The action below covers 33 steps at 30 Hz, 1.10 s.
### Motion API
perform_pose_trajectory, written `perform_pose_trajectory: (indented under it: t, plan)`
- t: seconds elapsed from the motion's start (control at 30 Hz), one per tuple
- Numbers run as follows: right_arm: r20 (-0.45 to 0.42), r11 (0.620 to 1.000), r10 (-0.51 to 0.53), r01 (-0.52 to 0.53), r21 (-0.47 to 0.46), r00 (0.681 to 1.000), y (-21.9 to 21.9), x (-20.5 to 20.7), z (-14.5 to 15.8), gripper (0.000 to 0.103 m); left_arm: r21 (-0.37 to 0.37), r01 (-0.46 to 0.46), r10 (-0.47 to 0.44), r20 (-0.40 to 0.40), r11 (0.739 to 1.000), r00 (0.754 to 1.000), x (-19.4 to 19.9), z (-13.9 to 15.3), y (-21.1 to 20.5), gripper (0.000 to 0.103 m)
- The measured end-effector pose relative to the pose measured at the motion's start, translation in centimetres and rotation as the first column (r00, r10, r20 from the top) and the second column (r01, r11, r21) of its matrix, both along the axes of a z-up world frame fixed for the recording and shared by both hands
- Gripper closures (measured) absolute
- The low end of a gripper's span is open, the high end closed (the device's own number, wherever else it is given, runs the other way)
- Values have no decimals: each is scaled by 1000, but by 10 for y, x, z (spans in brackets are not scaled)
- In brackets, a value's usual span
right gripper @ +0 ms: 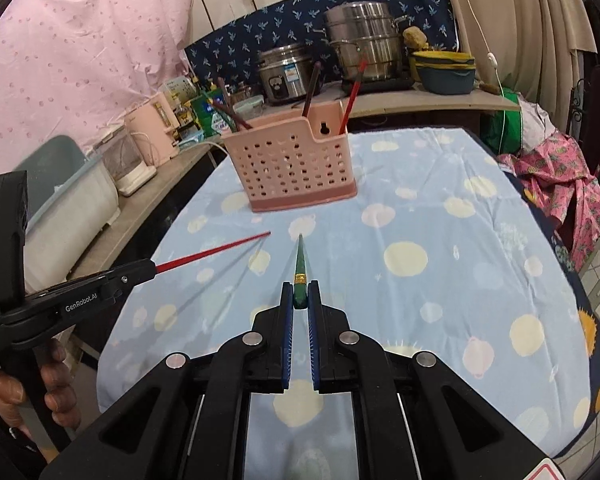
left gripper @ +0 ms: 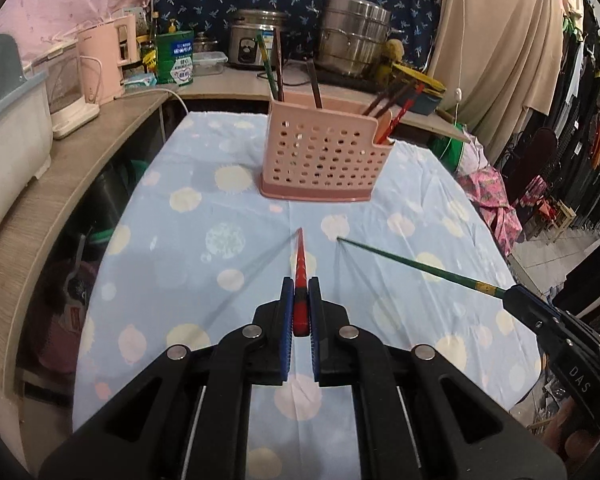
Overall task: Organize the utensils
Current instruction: 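Lift both chopsticks upright and lower them into the pink holder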
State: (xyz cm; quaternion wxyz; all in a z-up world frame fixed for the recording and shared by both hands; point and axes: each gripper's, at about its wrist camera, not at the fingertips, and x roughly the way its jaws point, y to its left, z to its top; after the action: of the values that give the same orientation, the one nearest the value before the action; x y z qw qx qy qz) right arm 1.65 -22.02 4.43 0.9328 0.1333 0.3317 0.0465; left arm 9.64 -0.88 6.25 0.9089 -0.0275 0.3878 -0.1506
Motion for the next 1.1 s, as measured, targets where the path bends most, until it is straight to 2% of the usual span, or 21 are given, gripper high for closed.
perform_pose_trajectory:
  t: [0.2,0.67,0.83,0.93,1.1]
  plan:
    - [103,999,-21,19,26,994,-15,21,39,97,-26,-10,12,74,1000,997,24,34,-2,96]
    - [225,999,-49,44,25,973,-25,77,90,96,-41,5,3,192,999,981,78,93,-16,96]
    - [307,998,-60,53,32,950,-30,99,125,96,-69,31,-11,268,997,963,93,133,-25,96]
    - [362,997,-74,66,34,929,-32,116,148,96,-78,42,-14,329,996,944,105,160,-34,96]
    - [429,995,-94,74,64,899,-34,150,178,96,-83,31,3,386,996,922,136,186,-48,96]
